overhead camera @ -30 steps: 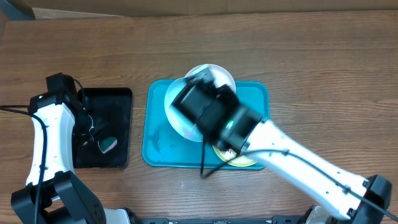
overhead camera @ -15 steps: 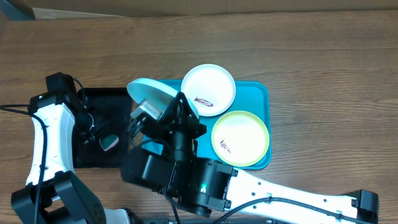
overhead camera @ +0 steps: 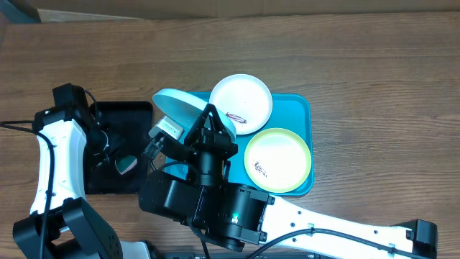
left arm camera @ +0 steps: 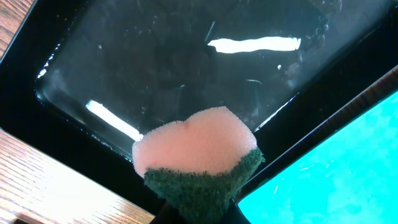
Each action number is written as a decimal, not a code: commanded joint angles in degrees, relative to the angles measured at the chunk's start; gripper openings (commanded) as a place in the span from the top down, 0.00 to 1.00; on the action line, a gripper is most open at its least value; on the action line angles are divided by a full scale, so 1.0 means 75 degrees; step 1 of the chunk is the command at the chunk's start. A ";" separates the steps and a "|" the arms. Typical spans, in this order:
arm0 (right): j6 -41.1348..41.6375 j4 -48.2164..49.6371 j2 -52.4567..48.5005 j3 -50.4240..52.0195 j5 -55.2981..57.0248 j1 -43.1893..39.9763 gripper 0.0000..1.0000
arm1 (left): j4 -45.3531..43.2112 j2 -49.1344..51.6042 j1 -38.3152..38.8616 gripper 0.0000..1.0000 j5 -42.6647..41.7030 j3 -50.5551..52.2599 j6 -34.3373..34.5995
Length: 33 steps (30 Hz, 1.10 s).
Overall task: Clean dirty plates on tray and stack at the side
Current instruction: 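Lift the cleaned plate with the right gripper and carry it right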
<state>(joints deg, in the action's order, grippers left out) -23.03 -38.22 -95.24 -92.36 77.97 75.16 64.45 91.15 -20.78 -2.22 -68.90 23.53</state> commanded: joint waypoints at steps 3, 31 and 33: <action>0.1297 -0.0510 0.0134 -0.0169 -0.0344 -0.0466 0.96 | -0.0020 -0.0012 -0.0044 0.96 -0.0105 0.0038 -0.0172; 0.5490 -0.3045 0.0119 0.0490 -1.0316 -1.2074 0.96 | -0.0009 -0.0012 -0.0026 0.96 -0.0367 0.0038 -0.0169; 0.5505 -0.2751 0.0117 0.0842 -1.0768 -1.2587 0.96 | -0.0026 -0.0012 -0.0026 0.96 -0.0367 0.0041 -0.0172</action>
<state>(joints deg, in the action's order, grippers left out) 17.67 -59.99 -95.24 -88.88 2.59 -16.29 64.58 91.15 -20.78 -4.14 -68.79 23.53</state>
